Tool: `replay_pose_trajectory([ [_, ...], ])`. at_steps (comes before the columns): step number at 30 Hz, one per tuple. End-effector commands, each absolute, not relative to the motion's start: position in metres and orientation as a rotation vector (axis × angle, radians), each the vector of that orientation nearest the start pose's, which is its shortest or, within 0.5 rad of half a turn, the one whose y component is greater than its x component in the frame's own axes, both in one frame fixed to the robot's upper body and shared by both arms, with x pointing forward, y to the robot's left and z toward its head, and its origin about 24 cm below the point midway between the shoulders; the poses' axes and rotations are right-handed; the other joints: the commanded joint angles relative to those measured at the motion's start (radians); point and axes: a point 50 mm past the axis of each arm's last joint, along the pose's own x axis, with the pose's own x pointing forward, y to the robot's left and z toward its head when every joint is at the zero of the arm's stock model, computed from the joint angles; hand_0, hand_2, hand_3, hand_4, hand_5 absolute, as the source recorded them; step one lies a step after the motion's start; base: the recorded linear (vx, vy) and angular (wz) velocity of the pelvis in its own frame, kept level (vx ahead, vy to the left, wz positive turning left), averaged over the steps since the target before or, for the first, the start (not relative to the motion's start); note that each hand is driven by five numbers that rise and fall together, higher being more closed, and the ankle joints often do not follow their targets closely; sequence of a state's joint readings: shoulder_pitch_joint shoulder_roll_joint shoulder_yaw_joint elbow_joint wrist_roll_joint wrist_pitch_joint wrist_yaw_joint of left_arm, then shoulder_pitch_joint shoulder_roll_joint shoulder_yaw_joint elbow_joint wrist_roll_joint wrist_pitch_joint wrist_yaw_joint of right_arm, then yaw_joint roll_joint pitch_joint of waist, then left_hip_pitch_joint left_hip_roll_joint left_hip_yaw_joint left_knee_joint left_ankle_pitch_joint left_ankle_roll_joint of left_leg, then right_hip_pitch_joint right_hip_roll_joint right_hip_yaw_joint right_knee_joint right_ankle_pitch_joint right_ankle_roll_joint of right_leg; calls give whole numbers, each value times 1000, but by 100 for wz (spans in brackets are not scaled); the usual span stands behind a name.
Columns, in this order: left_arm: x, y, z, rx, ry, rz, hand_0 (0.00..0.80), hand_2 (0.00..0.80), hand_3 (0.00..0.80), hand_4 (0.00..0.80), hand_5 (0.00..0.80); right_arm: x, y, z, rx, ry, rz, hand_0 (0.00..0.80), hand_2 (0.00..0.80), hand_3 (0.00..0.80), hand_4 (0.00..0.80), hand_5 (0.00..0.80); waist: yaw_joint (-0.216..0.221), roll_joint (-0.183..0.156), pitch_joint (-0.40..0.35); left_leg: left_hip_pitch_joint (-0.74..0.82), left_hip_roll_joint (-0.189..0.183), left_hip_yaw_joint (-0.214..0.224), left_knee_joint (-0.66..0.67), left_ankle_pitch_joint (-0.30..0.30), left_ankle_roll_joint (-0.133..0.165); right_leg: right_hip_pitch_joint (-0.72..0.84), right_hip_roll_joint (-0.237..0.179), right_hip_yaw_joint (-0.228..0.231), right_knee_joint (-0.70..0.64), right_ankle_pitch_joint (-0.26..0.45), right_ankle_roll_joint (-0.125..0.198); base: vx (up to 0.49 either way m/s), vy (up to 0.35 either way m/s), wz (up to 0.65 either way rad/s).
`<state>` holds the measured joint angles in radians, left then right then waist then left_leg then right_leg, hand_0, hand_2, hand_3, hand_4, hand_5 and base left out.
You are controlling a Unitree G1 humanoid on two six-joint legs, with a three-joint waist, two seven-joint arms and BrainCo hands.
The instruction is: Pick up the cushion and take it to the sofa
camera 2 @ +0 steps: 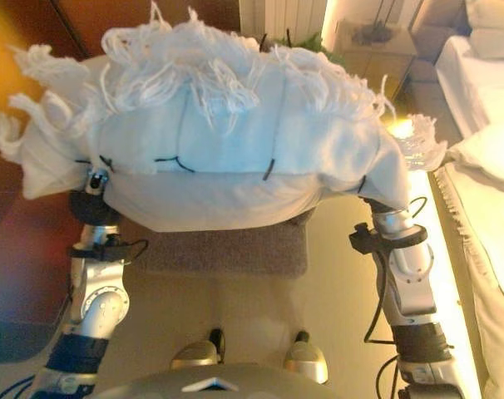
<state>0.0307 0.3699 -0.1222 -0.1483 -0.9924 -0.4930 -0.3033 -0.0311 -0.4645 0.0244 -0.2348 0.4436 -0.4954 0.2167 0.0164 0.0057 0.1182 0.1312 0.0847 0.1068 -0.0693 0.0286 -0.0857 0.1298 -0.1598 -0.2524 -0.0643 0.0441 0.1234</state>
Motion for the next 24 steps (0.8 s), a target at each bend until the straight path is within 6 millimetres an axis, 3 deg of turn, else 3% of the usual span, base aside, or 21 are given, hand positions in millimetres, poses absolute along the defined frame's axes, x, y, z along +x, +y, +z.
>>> replay_pose_trajectory([
  [1,225,171,155,-547,-756,-493,800,800,800,800,800,214,-169,189,4,-923,466,800,800,800,800,800,23,-13,-64,-23,22,4,4,0,6,18,13,-24,57,-50,-32,24,-119,1],
  [6,224,169,157,-569,-776,-509,800,800,800,800,800,216,-164,193,2,-945,468,800,800,800,800,800,27,-23,-53,-22,39,5,27,-2,-6,24,35,-17,50,-53,-51,8,-139,-1],
  [9,222,172,161,-574,-812,-492,800,800,800,800,800,218,-159,199,-6,-963,504,800,800,800,800,800,25,-49,-23,-78,46,9,246,-23,-21,-1,28,-17,76,-53,-77,-49,-168,-2],
  [11,219,174,162,-566,-841,-479,800,800,800,800,800,218,-156,200,-18,-986,522,800,800,800,800,800,35,-71,31,-190,45,8,467,15,-20,-12,24,-6,109,-51,-105,-65,-197,-15],
  [13,220,174,163,-576,-846,-476,800,800,800,800,800,220,-155,202,-22,-995,514,800,800,800,800,800,40,-68,64,-241,40,21,517,29,-13,-11,29,6,135,-56,-109,2,-71,-48],
  [15,220,175,163,-575,-859,-469,800,800,800,800,800,221,-150,205,-22,-1010,524,800,800,800,800,800,59,-43,84,-270,12,0,452,68,-14,0,47,22,157,-81,-100,166,46,-21],
  [17,221,175,163,-591,-854,-455,800,800,800,800,800,221,-142,206,-28,-1012,535,800,800,800,800,800,89,-7,91,-291,17,-16,304,138,-22,36,78,48,159,-121,-95,380,104,-14],
  [19,222,173,161,-616,-836,-448,800,800,800,800,800,222,-139,204,-27,-1000,535,800,800,800,800,800,110,11,89,-300,34,-19,182,202,-31,84,90,69,154,-157,-93,461,127,-75],
  [21,221,174,158,-627,-822,-433,800,800,800,800,800,222,-140,202,-11,-976,547,800,800,800,800,800,134,23,79,-313,56,-50,88,267,-45,139,96,101,164,-203,-95,581,166,-56],
  [24,216,177,154,-633,-823,-413,800,800,800,800,800,219,-139,199,-10,-952,570,800,800,800,800,800,154,30,70,-322,91,-86,38,299,-57,175,86,136,199,-259,-94,524,194,24],
])
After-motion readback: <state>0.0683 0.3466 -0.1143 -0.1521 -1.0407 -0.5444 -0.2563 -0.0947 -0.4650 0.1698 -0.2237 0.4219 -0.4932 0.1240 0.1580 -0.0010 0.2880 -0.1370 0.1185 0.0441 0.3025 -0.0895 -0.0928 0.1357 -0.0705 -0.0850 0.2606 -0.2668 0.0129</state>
